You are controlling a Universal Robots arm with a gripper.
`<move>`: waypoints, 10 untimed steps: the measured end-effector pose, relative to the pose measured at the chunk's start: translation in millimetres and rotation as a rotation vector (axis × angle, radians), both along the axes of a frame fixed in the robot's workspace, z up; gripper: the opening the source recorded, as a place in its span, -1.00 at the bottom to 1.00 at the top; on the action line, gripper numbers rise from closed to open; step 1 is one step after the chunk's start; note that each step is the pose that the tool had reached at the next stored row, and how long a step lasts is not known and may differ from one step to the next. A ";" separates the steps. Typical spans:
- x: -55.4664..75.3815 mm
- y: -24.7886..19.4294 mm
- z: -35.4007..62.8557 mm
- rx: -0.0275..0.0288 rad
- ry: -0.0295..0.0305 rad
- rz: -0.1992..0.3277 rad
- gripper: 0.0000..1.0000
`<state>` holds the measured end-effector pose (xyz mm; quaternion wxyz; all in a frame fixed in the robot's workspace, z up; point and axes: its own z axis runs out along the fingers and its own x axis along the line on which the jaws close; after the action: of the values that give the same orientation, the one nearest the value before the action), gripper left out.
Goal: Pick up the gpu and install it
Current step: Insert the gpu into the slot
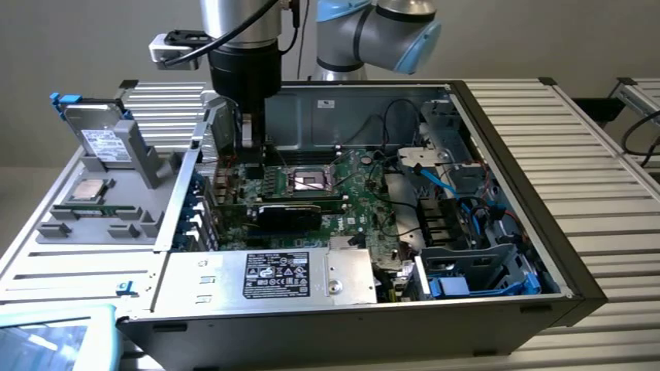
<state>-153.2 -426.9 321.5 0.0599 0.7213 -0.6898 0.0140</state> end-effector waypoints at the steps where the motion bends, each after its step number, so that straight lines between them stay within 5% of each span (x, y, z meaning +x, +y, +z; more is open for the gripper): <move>1: 0.0 0.0 0.0 -0.0001 0.0000 0.000 -0.76; 10: -0.1 -1.2 -5.2 -0.0001 -0.0007 0.000 -0.76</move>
<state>-153.3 -428.1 316.3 0.0597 0.7213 -0.6899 0.0143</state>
